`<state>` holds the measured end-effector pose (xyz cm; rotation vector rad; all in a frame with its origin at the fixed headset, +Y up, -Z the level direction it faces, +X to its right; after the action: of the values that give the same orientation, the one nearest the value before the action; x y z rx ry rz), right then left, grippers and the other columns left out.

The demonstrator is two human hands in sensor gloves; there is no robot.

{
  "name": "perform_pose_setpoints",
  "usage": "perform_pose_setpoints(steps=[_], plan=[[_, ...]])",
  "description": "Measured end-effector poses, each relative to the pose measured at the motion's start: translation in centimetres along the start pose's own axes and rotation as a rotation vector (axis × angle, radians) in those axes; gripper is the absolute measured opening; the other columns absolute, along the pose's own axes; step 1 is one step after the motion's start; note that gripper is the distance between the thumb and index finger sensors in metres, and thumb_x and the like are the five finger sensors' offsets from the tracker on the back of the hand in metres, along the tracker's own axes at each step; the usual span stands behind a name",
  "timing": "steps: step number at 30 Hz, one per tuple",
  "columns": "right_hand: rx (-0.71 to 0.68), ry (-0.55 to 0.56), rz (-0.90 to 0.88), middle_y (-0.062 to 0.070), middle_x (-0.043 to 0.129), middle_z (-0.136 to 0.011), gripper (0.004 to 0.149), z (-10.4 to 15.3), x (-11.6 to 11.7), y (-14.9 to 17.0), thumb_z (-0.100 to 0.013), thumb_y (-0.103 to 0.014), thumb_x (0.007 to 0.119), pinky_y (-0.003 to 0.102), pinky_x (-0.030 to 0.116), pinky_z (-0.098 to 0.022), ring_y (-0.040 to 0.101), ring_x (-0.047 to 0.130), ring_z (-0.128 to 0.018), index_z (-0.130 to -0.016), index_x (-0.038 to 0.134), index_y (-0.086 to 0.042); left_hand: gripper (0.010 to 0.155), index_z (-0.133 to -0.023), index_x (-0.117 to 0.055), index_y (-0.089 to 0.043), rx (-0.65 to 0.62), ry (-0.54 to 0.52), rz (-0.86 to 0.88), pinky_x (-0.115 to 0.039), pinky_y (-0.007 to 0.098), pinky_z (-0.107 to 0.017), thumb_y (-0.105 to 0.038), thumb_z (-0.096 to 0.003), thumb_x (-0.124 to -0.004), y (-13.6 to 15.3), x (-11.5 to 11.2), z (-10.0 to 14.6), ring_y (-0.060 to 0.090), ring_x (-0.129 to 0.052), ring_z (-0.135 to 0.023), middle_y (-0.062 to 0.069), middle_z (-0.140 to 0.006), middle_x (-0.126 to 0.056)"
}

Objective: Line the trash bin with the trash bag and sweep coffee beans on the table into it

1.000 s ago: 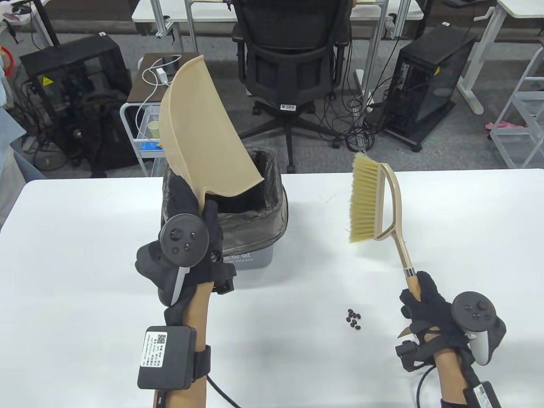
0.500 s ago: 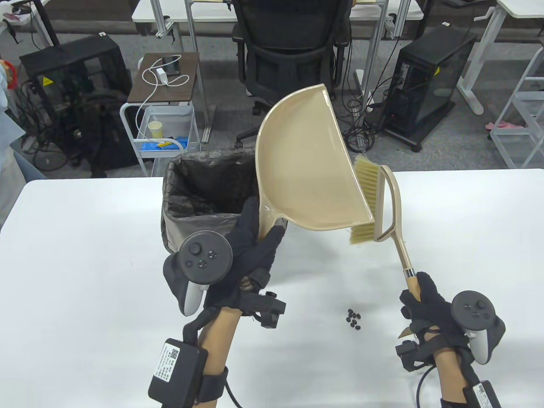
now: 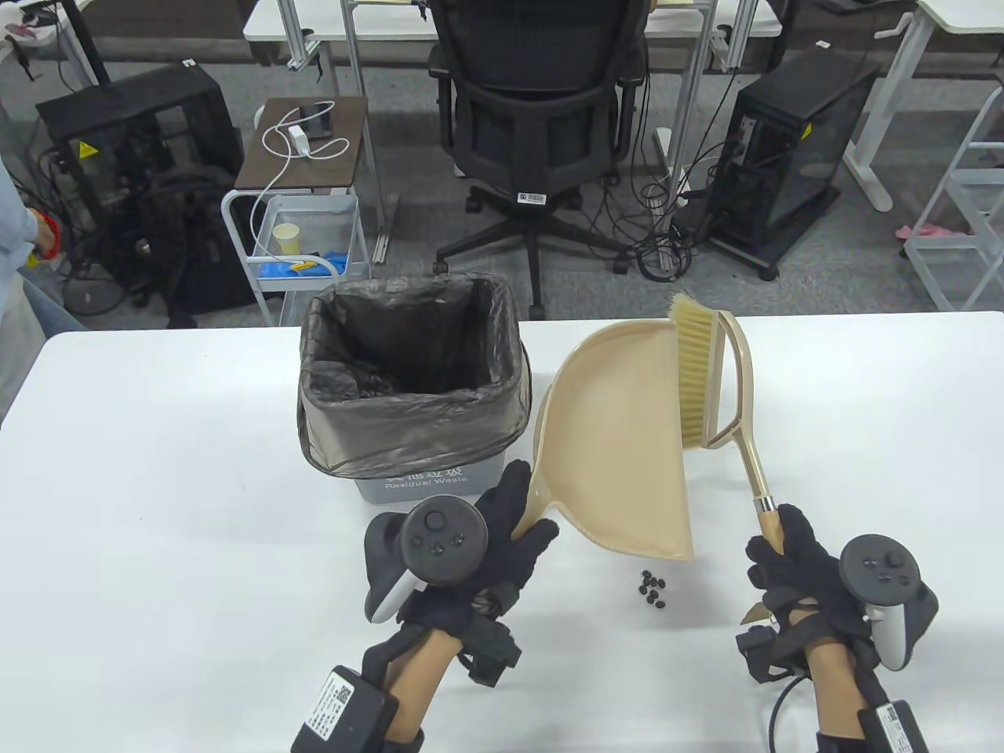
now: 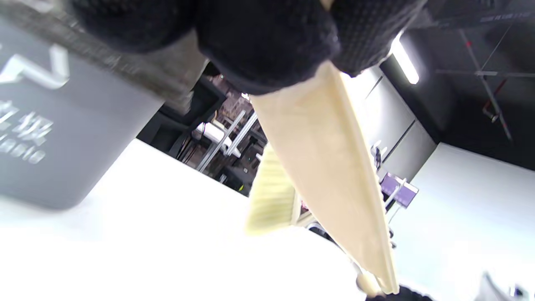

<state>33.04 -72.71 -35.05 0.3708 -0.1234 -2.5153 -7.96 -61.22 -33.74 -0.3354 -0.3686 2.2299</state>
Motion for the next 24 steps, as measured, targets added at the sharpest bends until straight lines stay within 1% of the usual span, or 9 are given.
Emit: perform_pose_setpoints(steps=[3, 7, 11, 13, 16, 18, 20, 22, 24], plan=[[-0.002, 0.004, 0.031, 0.008, 0.090, -0.075, 0.069, -0.1, 0.1, -0.1, -0.042, -0.032, 0.081, 0.045, 0.082, -0.033, 0.023, 0.100, -0.035, -0.101, 0.052, -0.009, 0.069, -0.110, -0.053, -0.002, 0.047, 0.052, 0.037, -0.086, 0.041, -0.035, -0.039, -0.0582, -0.080, 3.1, -2.3, 0.9, 0.010, -0.101, -0.042, 0.019, -0.093, -0.082], [-0.002, 0.006, 0.060, 0.008, 0.091, -0.074, 0.070, 0.0, 0.1, -0.2, -0.042, -0.032, 0.081, 0.044, 0.083, -0.032, 0.023, 0.100, -0.034, -0.101, 0.053, -0.009, 0.069, -0.110, -0.053, -0.002, 0.107, 0.100, 0.054, -0.086, 0.040, -0.035, -0.039, -0.0582, -0.080, 6.7, -4.7, 1.5, 0.010, -0.101, -0.042, 0.019, -0.093, -0.082], [-0.004, 0.033, 0.061, 0.008, 0.090, -0.075, 0.069, -0.1, -0.5, -0.4, -0.042, -0.032, 0.081, 0.045, 0.082, -0.033, 0.023, 0.100, -0.035, -0.101, 0.052, -0.010, 0.069, -0.109, -0.054, -0.001, 0.175, 0.105, 0.140, -0.087, 0.040, -0.034, -0.039, -0.0580, -0.081, 9.9, -6.5, 2.3, 0.010, -0.102, -0.041, 0.020, -0.092, -0.083], [0.002, 0.054, 0.082, 0.008, 0.090, -0.075, 0.069, 0.0, -0.7, -0.6, -0.042, -0.032, 0.081, 0.045, 0.082, -0.033, 0.023, 0.100, -0.035, -0.101, 0.052, -0.010, 0.069, -0.109, -0.054, -0.001, 0.184, 0.156, 0.145, -0.087, 0.040, -0.034, -0.039, -0.0579, -0.080, 10.5, -6.4, 2.2, 0.010, -0.102, -0.041, 0.019, -0.092, -0.083], [-0.009, 0.064, 0.121, 0.008, 0.090, -0.075, 0.069, 0.2, -0.6, -1.2, -0.042, -0.032, 0.081, 0.045, 0.082, -0.033, 0.023, 0.100, -0.035, -0.101, 0.052, -0.010, 0.069, -0.109, -0.055, -0.001, 0.200, 0.132, 0.198, -0.087, 0.040, -0.034, -0.039, -0.0578, -0.081, 11.2, -6.2, 2.4, 0.010, -0.102, -0.040, 0.019, -0.091, -0.083], [-0.025, 0.078, 0.116, 0.009, 0.090, -0.075, 0.069, 0.3, -0.4, -2.0, -0.042, -0.032, 0.081, 0.045, 0.082, -0.033, 0.023, 0.100, -0.035, -0.101, 0.052, -0.009, 0.069, -0.109, -0.054, -0.001, 0.201, 0.158, 0.188, -0.087, 0.040, -0.034, -0.040, -0.0580, -0.080, 11.3, -6.3, 2.6, 0.009, -0.102, -0.040, 0.019, -0.092, -0.083], [-0.051, 0.099, 0.135, 0.008, 0.090, -0.075, 0.069, 0.6, -0.4, -3.4, -0.043, -0.032, 0.081, 0.045, 0.082, -0.033, 0.023, 0.100, -0.035, -0.101, 0.052, -0.010, 0.069, -0.109, -0.055, -0.001, 0.197, 0.163, 0.176, -0.087, 0.040, -0.033, -0.040, -0.0576, -0.081, 11.5, -6.4, 2.6, 0.009, -0.102, -0.040, 0.019, -0.091, -0.084], [-0.068, 0.109, 0.176, 0.008, 0.090, -0.075, 0.069, 1.1, -0.5, -5.4, -0.043, -0.032, 0.081, 0.045, 0.082, -0.033, 0.023, 0.100, -0.035, -0.101, 0.052, -0.010, 0.069, -0.109, -0.055, -0.001, 0.205, 0.155, 0.195, -0.087, 0.040, -0.034, -0.040, -0.0578, -0.080, 11.8, -6.6, 2.8, 0.009, -0.102, -0.040, 0.019, -0.091, -0.084], [-0.084, 0.115, 0.245, 0.008, 0.090, -0.075, 0.069, 1.8, -0.8, -7.4, -0.043, -0.032, 0.081, 0.045, 0.082, -0.033, 0.023, 0.100, -0.035, -0.101, 0.052, -0.010, 0.069, -0.109, -0.055, -0.001, 0.210, 0.151, 0.204, -0.087, 0.040, -0.034, -0.040, -0.0577, -0.080, 12.1, -6.7, 2.8, 0.009, -0.102, -0.041, 0.019, -0.091, -0.084]])
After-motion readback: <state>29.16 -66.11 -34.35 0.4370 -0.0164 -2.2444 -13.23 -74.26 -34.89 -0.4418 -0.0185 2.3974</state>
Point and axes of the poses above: the tracker on the back of each hand, its own y axis roughly to the little-finger side, its own z axis roughly from the fingertips to the wrist, x = y × z, the point moved 4 cm from there along -z, roughly from the wrist to the fingertips
